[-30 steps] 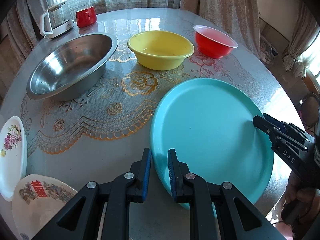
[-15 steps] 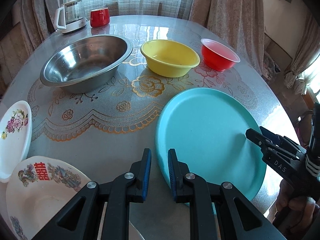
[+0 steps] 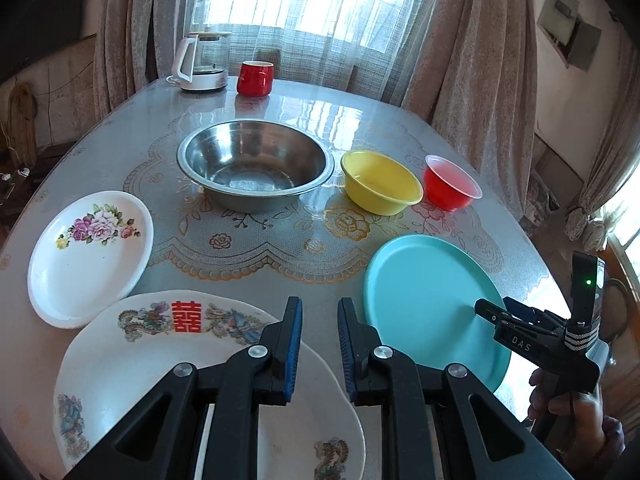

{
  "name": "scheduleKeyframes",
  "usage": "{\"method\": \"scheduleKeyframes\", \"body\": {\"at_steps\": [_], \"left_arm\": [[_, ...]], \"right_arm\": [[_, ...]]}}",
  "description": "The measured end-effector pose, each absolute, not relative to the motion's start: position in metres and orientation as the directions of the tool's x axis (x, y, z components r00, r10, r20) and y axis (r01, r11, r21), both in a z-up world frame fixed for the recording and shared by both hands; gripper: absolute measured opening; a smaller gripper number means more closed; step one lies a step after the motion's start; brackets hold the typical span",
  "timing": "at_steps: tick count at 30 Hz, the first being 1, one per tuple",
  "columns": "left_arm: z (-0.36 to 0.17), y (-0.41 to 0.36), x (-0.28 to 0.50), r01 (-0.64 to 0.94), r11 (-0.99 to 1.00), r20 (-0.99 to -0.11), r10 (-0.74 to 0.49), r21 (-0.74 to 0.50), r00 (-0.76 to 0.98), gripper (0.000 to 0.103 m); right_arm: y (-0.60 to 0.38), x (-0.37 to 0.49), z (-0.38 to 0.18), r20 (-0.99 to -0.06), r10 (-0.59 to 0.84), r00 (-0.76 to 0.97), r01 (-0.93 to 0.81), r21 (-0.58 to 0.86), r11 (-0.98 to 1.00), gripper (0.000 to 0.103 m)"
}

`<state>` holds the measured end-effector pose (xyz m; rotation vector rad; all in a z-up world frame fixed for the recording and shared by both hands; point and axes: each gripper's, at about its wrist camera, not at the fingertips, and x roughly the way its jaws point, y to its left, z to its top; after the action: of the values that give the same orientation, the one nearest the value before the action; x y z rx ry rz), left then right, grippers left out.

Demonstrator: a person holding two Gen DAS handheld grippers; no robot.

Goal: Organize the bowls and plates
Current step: 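Grasp the rim of the large red-character white plate with the left gripper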

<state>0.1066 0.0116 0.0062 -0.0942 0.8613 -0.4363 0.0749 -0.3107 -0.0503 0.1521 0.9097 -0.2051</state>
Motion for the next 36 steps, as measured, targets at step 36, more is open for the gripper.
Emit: {"method": "scheduleKeyframes", "body": {"at_steps": [36], "left_arm": [[-0.067, 0.178, 0.055, 0.079, 0.872, -0.653, -0.419, -0.483, 0.631, 0.022]], "right_arm": [[-0.126, 0.092, -0.056, -0.718, 0.572, 0.397, -0.393, 0.43, 0.813, 0.036]]}}
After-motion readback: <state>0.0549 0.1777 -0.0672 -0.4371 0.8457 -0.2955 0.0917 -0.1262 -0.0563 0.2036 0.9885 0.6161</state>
